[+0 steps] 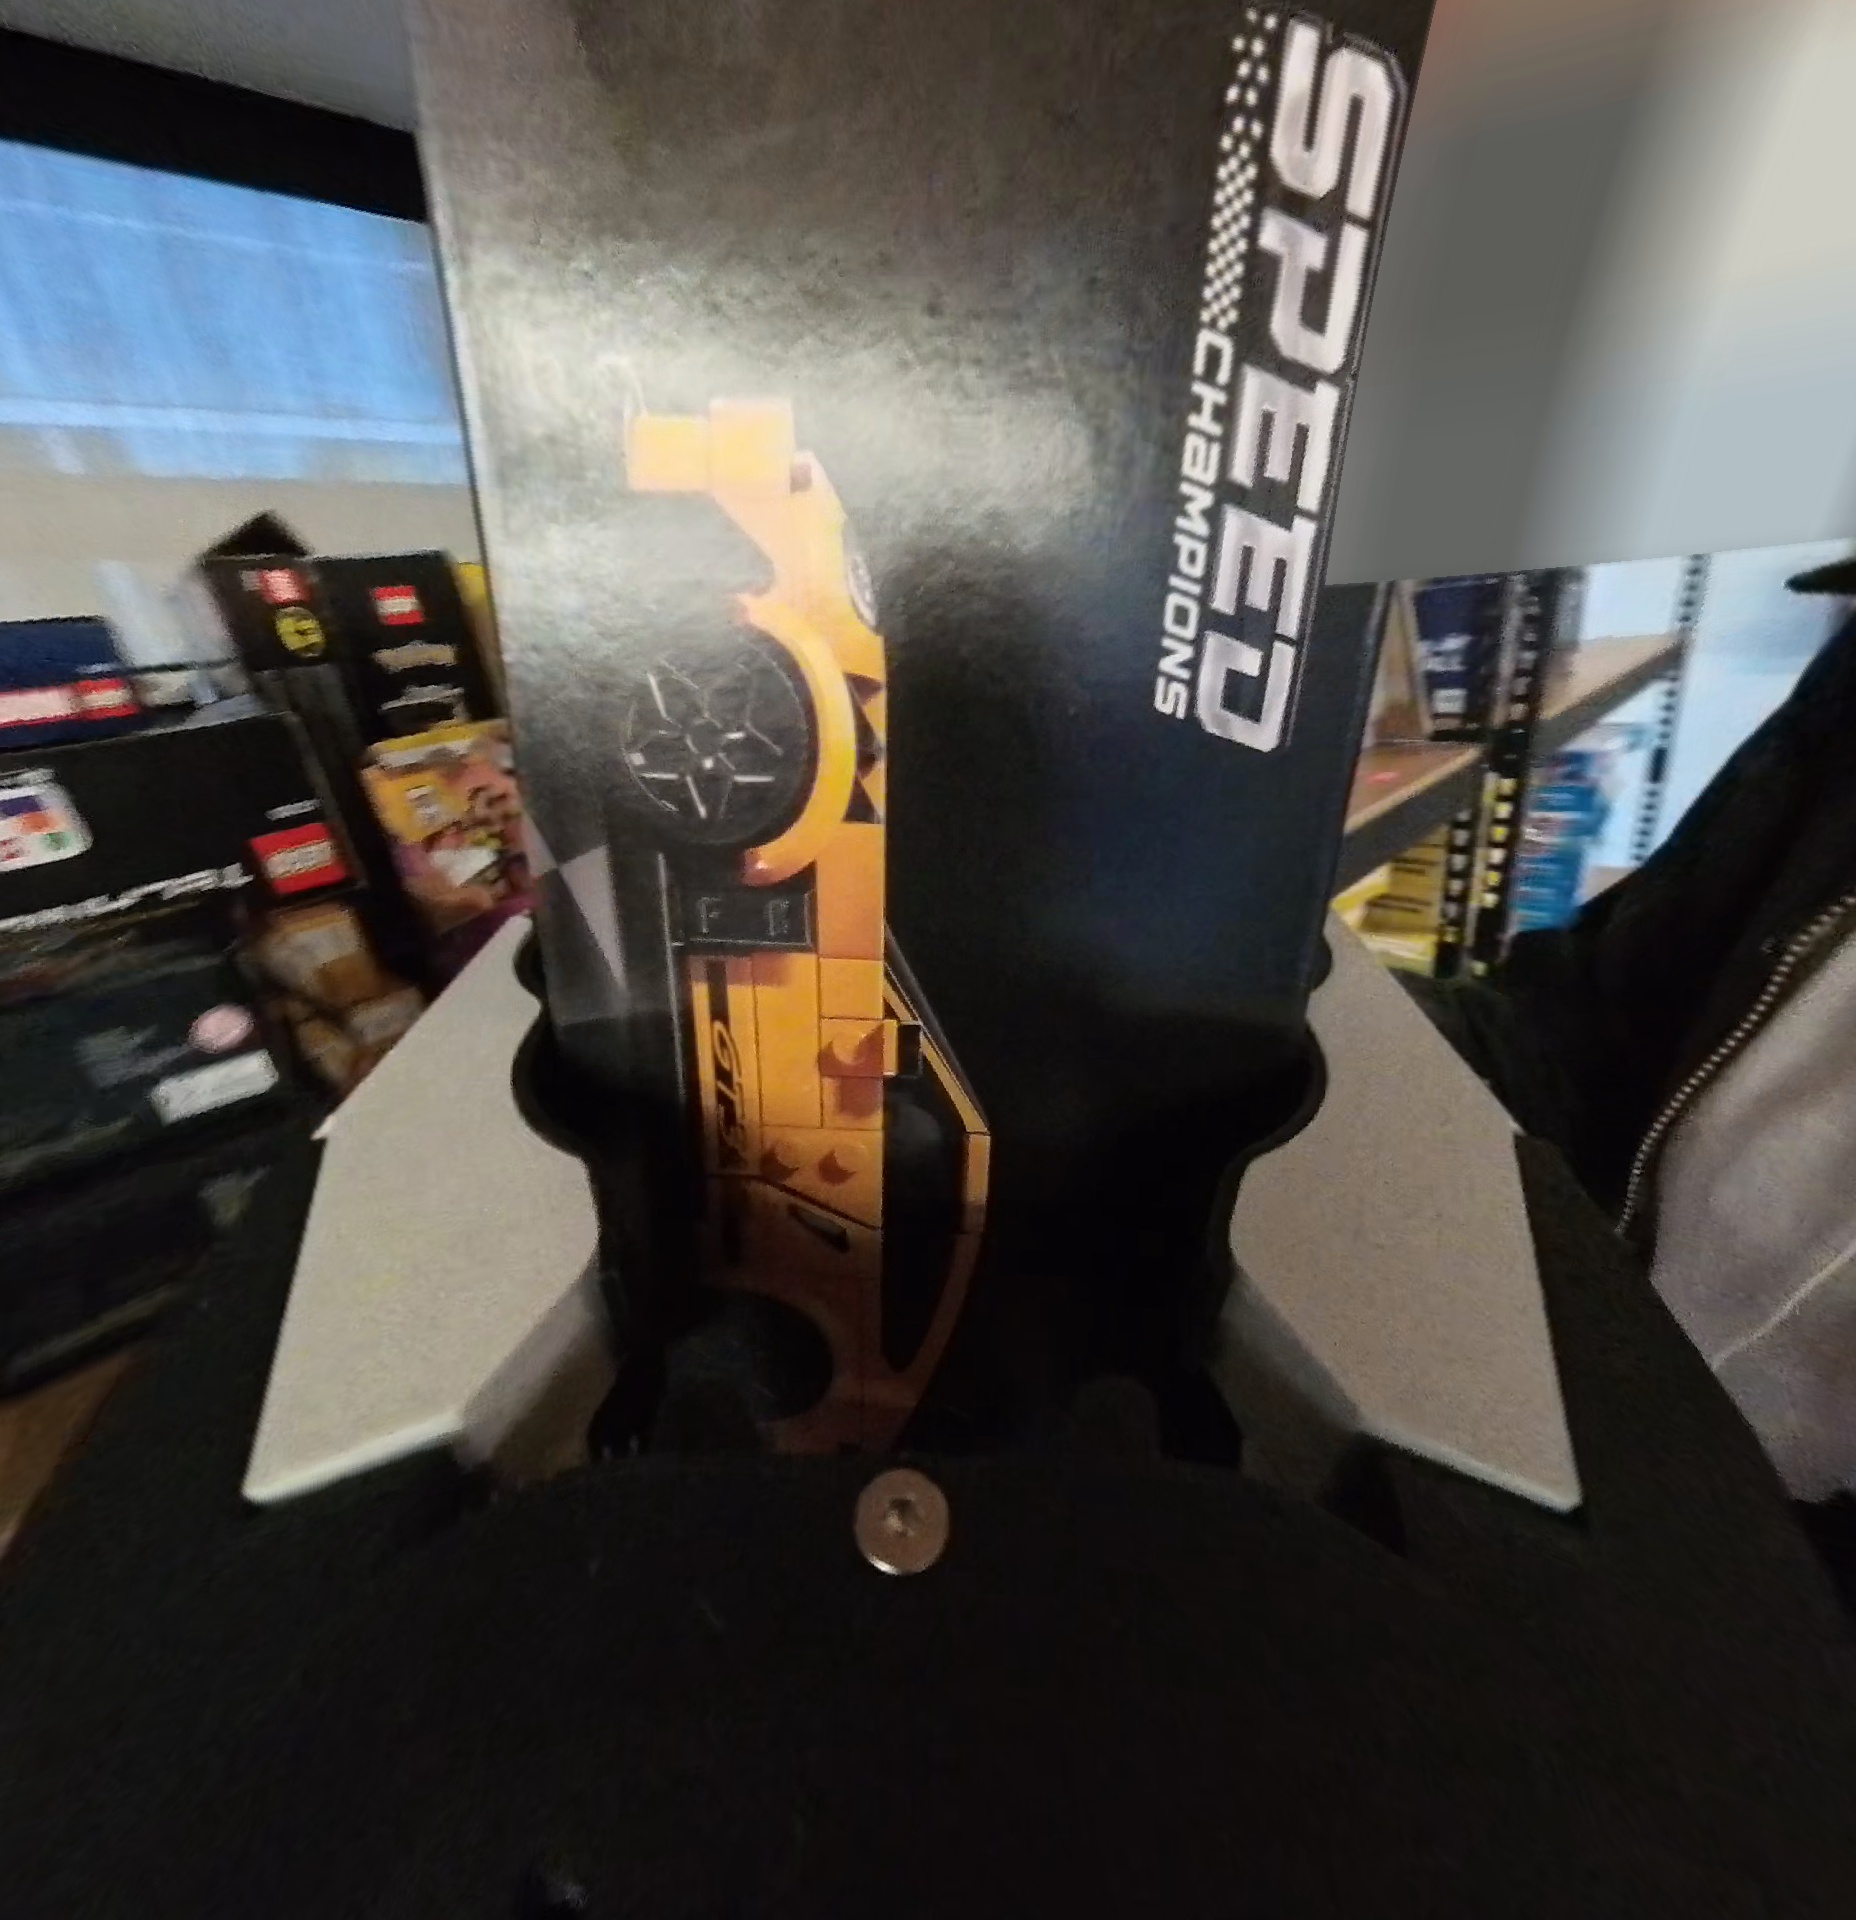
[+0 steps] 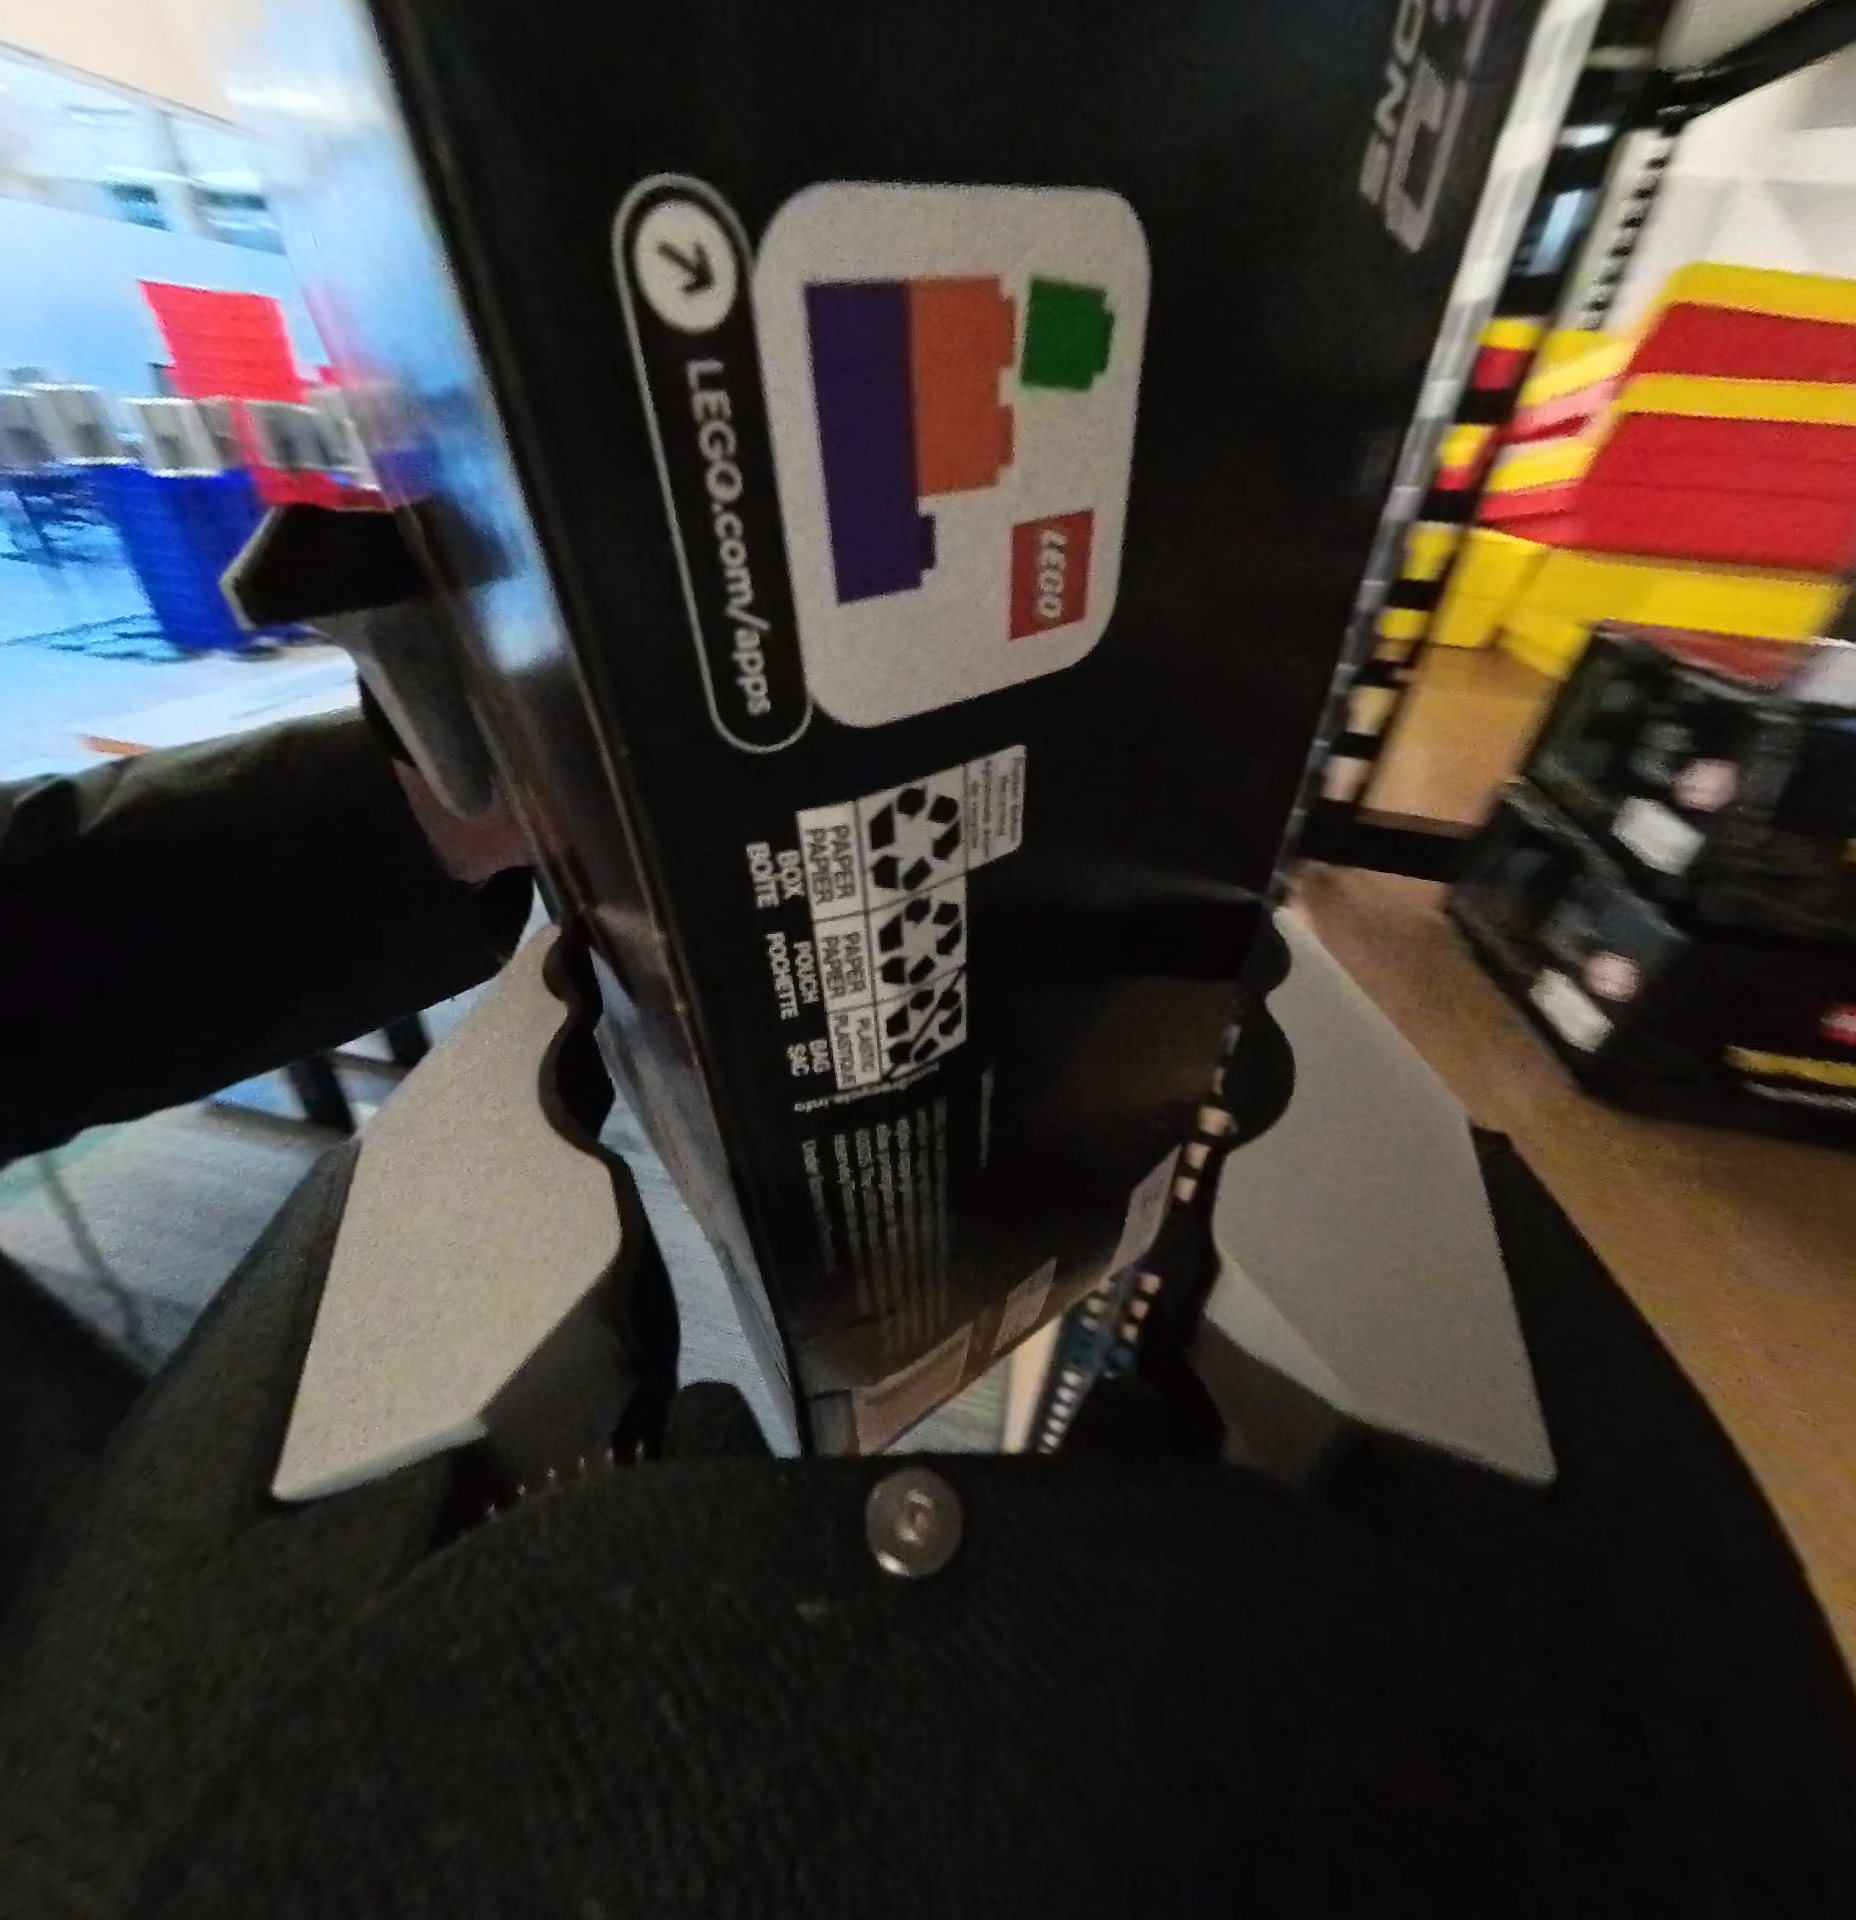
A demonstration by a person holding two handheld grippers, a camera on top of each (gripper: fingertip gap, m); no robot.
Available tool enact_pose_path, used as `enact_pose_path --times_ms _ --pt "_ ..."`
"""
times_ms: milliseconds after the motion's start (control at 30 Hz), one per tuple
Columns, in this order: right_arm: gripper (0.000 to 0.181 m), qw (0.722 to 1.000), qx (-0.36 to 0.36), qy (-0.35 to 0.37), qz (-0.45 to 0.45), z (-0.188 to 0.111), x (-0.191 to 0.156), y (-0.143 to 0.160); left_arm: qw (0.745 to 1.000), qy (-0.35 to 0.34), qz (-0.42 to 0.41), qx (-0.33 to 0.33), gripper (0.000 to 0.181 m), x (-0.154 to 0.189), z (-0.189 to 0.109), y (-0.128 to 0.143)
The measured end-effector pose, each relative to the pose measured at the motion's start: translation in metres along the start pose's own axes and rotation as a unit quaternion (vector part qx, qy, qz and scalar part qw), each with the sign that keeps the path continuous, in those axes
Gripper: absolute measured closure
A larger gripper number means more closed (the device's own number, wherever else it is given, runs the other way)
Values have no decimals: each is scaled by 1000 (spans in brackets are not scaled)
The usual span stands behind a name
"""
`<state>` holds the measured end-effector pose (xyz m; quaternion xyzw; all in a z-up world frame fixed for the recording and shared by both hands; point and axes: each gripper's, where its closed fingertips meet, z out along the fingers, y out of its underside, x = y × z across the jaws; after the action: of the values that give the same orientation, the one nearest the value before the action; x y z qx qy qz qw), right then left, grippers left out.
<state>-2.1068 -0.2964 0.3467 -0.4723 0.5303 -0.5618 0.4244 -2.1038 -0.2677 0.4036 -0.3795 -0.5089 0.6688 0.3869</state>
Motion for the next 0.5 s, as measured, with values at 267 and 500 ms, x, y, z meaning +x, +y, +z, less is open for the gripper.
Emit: enact_pose_path --times_ms 267,500 --pt "61 980 11 -200 4 110 -100 5 980 -197 29 -20 48 20 -136 -16" --pt "61 932 36 -361 10 245 -193 0 933 -354 56 -37 48 17 -287 -42"
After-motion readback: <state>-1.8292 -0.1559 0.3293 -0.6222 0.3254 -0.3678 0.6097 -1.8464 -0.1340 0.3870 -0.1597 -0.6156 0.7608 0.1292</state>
